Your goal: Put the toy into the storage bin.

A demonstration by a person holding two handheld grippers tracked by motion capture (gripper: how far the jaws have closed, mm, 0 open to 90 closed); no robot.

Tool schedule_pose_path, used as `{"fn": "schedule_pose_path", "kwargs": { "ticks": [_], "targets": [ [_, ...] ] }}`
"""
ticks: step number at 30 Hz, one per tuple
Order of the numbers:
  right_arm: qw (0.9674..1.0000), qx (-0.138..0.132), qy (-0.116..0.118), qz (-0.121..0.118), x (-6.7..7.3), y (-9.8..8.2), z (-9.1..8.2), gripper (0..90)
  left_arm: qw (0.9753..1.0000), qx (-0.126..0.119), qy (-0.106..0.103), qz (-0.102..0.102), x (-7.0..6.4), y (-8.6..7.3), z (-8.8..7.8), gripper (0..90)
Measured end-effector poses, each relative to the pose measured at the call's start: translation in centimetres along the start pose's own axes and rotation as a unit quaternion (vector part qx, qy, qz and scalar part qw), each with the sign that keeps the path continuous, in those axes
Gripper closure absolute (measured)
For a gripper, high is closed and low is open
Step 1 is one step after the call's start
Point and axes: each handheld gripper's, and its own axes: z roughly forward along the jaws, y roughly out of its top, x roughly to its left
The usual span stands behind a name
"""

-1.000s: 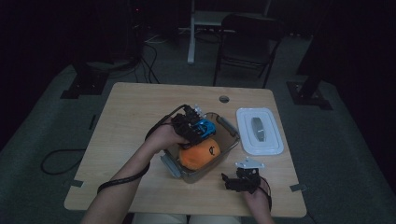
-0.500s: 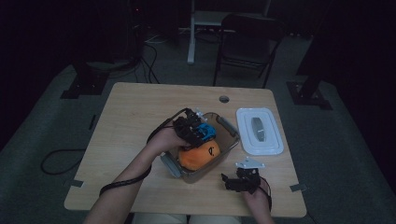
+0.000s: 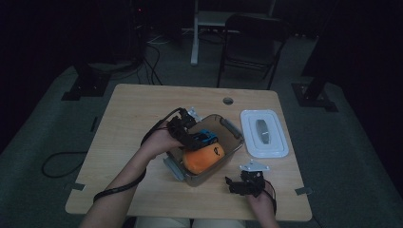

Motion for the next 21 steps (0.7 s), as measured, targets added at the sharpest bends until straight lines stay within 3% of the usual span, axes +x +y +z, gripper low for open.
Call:
{"fn": "schedule_pose_path", "kwargs": {
  "ticks": [3,7,15,21],
  "targets": [
    [1.0000,0.000,-0.001,-0.001,0.0,0.0,0.0,12.1,0.9999,-0.014,0.004,0.001,0.2,-0.5,-0.8,10.0],
    [1.0000,0.000,-0.002,-0.001,0.0,0.0,0.0,12.0,0.9988,-0.039,0.029,-0.001,0.9,-1.3,-1.9,9.0],
    [1.0000,0.002,-0.002,0.000,0.0,0.0,0.0,12.0,0.9951,-0.065,0.065,-0.036,3.5,-3.3,-2.8,9.1],
    [1.0000,0.004,-0.003,-0.001,0.1,0.0,0.1,12.0,0.9913,-0.071,0.073,-0.083,5.7,-5.1,-2.3,6.8]
  ]
}}
